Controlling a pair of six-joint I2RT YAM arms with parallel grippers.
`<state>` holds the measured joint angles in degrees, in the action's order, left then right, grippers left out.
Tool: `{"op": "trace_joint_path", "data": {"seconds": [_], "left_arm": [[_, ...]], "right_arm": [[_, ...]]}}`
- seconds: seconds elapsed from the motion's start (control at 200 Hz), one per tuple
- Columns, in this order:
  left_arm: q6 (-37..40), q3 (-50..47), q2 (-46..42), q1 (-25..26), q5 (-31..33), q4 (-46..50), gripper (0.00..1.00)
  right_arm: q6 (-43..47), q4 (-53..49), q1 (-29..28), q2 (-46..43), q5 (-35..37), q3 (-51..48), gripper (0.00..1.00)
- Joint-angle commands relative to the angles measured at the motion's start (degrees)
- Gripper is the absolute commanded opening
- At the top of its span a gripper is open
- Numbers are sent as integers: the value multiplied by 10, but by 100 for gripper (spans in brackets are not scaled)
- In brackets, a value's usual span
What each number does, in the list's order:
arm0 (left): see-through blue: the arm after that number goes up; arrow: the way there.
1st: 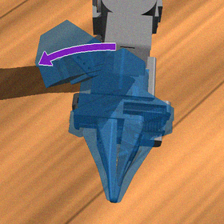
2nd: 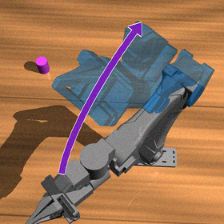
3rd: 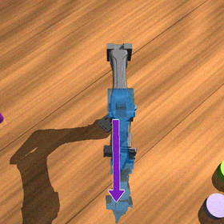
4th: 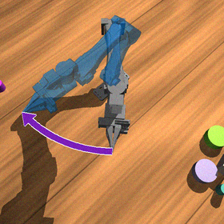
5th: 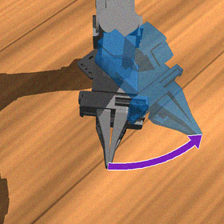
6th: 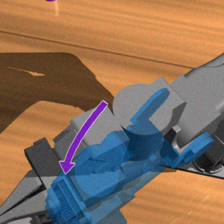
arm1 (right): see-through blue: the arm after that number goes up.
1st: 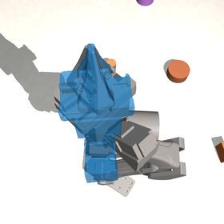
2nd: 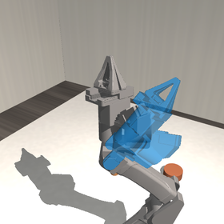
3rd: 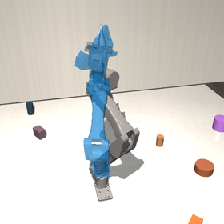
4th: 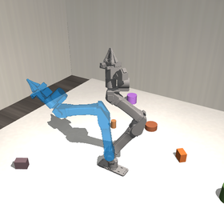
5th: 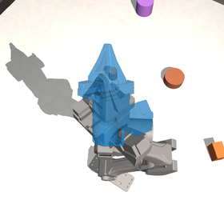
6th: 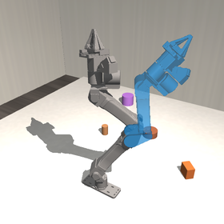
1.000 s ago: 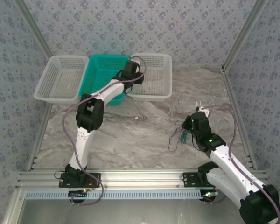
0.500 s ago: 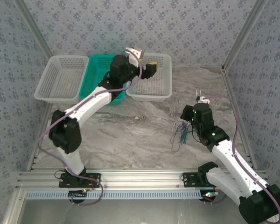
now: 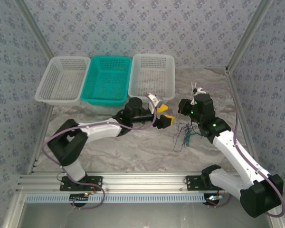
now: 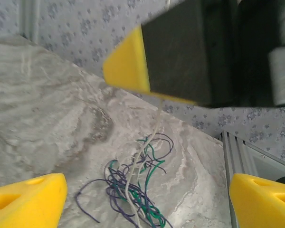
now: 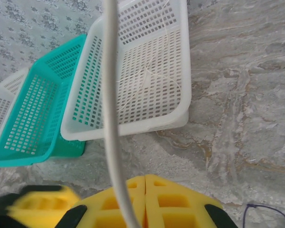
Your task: Untangle the cables
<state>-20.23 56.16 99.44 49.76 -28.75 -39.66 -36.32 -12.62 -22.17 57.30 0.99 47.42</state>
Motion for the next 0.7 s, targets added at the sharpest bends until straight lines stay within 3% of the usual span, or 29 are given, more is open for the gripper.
{"op": "trace_joint_path", "data": {"seconds": [0.0,0.13,0.165,0.23,0.295,0.345,0.375,0.455,0.495,0.58,0.695], "left_arm": [[-66,37,74,0,9,-93,88],[-61,85,146,17,4,-113,88],[-66,99,162,18,0,-113,84],[-82,104,177,19,1,-129,56],[-92,96,176,17,12,-141,0],[-93,93,169,16,18,-128,0],[-91,92,162,14,20,-116,0],[-85,82,138,11,32,-92,0],[-86,78,127,9,38,-83,0],[-93,76,105,6,59,-56,0],[-112,76,90,3,78,-52,0]], "right_arm": [[-29,14,-7,2,-17,19,0],[-40,11,-15,0,-29,20,0],[-40,9,-16,-1,-28,18,0],[-36,-1,-15,-5,-20,16,0],[-33,-16,-9,-11,-8,14,0],[-27,-24,-1,-17,5,9,0],[-16,-28,4,-21,11,5,8],[35,-48,11,-35,44,-3,70],[51,-62,11,-49,69,-11,89],[59,-78,11,-89,128,-49,99],[-17,-101,19,-148,190,-132,100]]}}
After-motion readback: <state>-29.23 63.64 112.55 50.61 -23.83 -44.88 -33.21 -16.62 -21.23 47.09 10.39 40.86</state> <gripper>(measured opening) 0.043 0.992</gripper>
